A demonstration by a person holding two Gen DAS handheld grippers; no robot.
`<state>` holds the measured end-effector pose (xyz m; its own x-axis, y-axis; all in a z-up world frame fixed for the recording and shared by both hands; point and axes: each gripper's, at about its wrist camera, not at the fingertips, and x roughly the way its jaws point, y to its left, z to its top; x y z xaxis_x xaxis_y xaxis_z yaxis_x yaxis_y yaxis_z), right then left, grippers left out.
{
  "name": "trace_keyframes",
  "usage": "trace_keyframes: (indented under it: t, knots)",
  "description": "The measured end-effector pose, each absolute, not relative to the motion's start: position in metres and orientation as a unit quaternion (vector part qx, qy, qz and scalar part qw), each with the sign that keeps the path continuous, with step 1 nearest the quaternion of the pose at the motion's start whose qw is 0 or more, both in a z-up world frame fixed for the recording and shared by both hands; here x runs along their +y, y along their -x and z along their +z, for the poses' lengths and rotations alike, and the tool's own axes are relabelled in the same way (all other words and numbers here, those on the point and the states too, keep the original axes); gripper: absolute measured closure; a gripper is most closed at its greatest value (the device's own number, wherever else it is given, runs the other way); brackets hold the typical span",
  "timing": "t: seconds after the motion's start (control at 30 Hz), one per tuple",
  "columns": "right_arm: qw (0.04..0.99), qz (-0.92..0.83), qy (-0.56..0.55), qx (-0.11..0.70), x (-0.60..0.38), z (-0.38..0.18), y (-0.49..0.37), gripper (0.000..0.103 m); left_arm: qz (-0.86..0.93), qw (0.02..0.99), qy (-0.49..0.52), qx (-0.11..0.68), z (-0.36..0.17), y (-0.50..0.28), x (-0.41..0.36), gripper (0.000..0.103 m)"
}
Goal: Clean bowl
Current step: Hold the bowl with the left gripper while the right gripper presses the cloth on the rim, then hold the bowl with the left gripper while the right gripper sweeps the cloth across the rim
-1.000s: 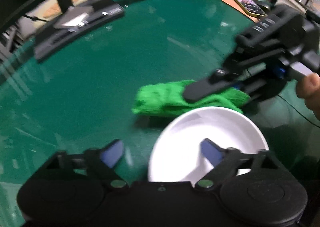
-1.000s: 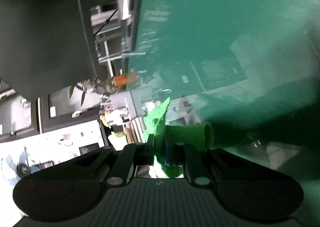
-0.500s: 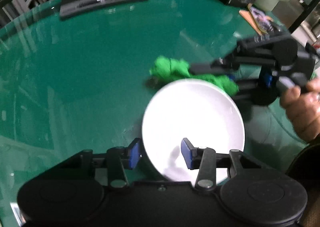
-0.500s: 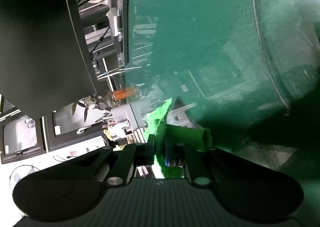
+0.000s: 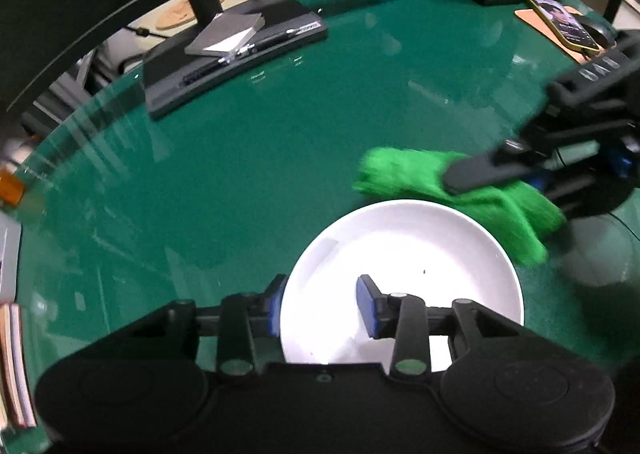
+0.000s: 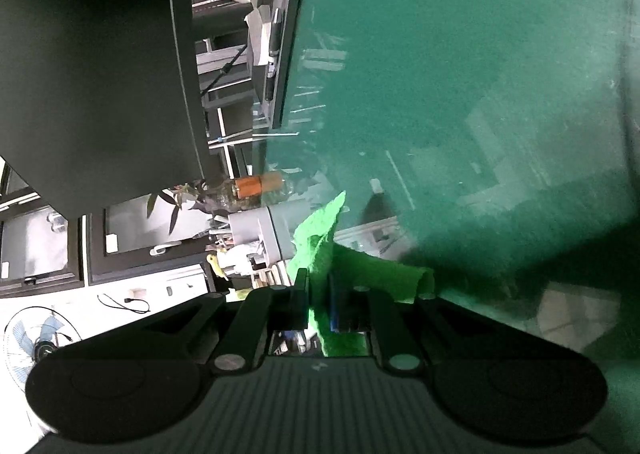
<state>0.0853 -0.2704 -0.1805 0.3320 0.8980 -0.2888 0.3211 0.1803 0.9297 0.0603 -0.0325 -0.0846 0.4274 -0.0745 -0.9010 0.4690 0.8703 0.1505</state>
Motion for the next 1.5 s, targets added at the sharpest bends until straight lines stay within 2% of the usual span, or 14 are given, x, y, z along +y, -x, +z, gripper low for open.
trace_keyframes:
  t: [0.2, 0.4, 0.67, 0.93, 1.23, 1.4, 1.43, 1.5]
  knots:
    - [0.554, 0.227, -0.608, 0.522, -0.269, -0.188, -0.08, 0.092, -0.151, 0.831, -0.193, 0.5, -0.087, -0.054, -0.035, 0.065]
    - [0.587, 0.256, -0.569, 0.516, -0.239, -0.175, -0.112, 0.092, -0.149, 0.833, -0.193, 0.496, -0.086, -0.052, -0.035, 0.065]
    - [0.588, 0.242, -0.565, 0.525, -0.27, -0.17, -0.072, 0.091, -0.151, 0.837, -0.194, 0.489, -0.086, -0.05, -0.035, 0.063]
    - [0.611, 0.253, -0.553, 0.508, -0.239, -0.167, -0.108, 0.091, -0.153, 0.836, -0.197, 0.489, -0.086, -0.052, -0.035, 0.063]
    - [0.607, 0.253, -0.554, 0.51, -0.269, -0.16, -0.074, 0.091, -0.158, 0.834, -0.201, 0.488, -0.086, -0.05, -0.036, 0.061]
    - [0.588, 0.284, -0.561, 0.509, -0.233, -0.16, -0.102, 0.092, -0.151, 0.836, -0.2, 0.488, -0.086, -0.049, -0.037, 0.061]
    - [0.597, 0.287, -0.541, 0.518, -0.223, -0.157, -0.106, 0.097, -0.149, 0.837, -0.2, 0.488, -0.086, -0.049, -0.037, 0.061]
    - [0.602, 0.286, -0.54, 0.513, -0.215, -0.154, -0.106, 0.095, -0.147, 0.837, -0.2, 0.487, -0.086, -0.048, -0.038, 0.061]
